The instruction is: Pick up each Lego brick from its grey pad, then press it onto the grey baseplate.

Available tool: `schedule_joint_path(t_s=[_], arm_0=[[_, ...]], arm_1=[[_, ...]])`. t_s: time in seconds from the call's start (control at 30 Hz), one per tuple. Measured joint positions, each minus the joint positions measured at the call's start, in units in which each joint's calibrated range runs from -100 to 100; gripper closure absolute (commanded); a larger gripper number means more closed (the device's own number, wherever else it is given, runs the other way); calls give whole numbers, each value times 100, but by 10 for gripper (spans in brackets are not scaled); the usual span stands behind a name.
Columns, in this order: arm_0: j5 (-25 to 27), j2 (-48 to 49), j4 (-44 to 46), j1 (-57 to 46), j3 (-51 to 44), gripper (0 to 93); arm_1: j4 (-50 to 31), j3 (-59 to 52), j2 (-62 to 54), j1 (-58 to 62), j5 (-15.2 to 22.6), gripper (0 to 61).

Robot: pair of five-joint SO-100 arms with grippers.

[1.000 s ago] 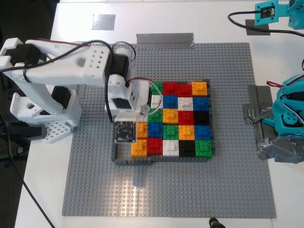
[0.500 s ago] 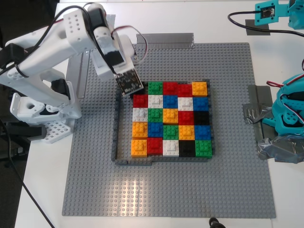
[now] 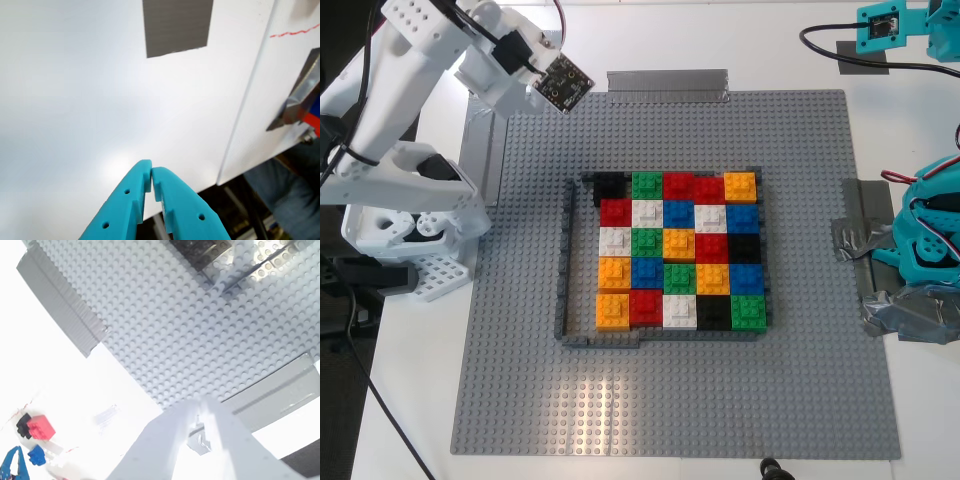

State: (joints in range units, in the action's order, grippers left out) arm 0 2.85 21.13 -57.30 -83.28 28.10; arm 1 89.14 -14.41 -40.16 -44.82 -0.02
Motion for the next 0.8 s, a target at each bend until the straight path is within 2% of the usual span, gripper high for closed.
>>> schedule_joint_path(t_s=[0.17, 0.33, 0.5, 0.63, 0.8], arm_0=[[0, 0, 0, 0, 0, 927], [0, 0, 0, -52, 0, 927], [0, 0, 0, -96, 0, 927], [0, 0, 0, -96, 0, 927], [0, 0, 0, -96, 0, 927]], arm_1=[[-249, 377, 337, -627, 73, 613], [-507, 1044, 1304, -1336, 108, 613], [-507, 2408, 2781, -2055, 103, 613], [-153, 3685, 3903, -2418, 112, 613], [-241, 3820, 4050, -2609, 112, 613]])
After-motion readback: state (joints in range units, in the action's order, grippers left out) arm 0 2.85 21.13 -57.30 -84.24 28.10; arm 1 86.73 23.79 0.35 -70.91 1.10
